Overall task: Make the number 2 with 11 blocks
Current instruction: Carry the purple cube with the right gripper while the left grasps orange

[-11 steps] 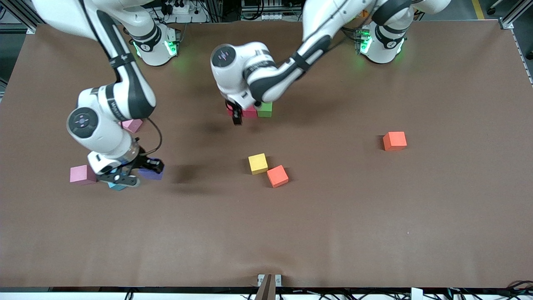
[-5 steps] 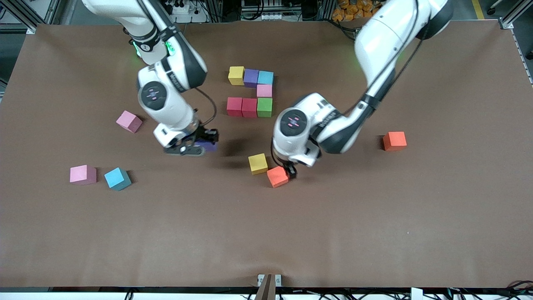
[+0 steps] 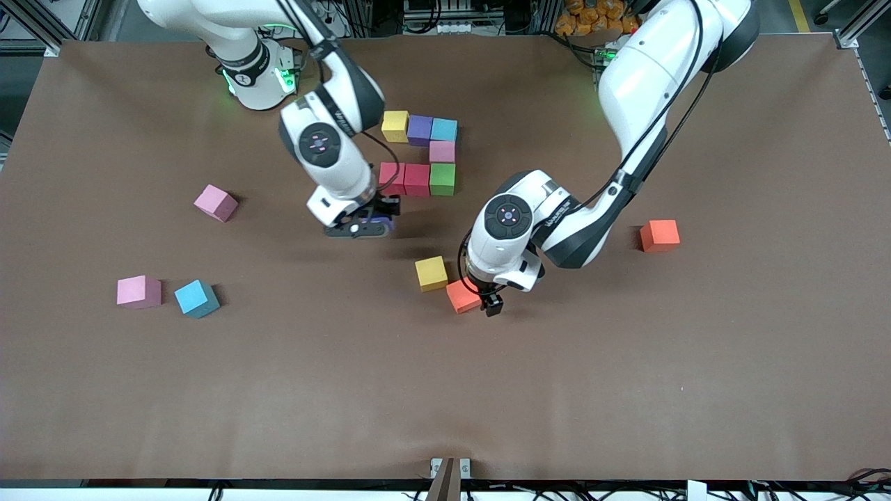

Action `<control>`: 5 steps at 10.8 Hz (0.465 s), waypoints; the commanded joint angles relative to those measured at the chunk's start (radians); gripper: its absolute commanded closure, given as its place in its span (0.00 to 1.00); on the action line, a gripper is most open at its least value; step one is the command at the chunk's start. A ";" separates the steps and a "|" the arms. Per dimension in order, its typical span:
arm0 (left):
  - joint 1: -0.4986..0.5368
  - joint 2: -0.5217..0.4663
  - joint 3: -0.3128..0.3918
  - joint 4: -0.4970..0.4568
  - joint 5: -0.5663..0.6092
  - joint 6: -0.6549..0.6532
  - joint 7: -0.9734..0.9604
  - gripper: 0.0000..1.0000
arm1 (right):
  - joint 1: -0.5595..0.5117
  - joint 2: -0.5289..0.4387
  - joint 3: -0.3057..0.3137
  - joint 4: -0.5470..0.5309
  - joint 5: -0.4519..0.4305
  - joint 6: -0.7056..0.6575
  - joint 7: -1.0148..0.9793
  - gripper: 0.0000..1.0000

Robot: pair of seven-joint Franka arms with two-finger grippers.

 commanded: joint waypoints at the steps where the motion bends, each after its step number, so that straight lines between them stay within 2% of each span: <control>1: -0.013 0.021 0.008 0.009 0.025 0.035 -0.082 0.00 | 0.032 -0.001 -0.012 -0.055 0.013 0.056 0.055 0.61; 3: -0.018 0.036 0.011 0.007 0.026 0.050 -0.080 0.00 | 0.058 0.001 -0.012 -0.137 0.020 0.149 0.087 0.61; 5: -0.048 0.044 0.044 0.007 0.025 0.059 -0.083 0.00 | 0.078 0.007 -0.012 -0.137 0.022 0.148 0.133 0.61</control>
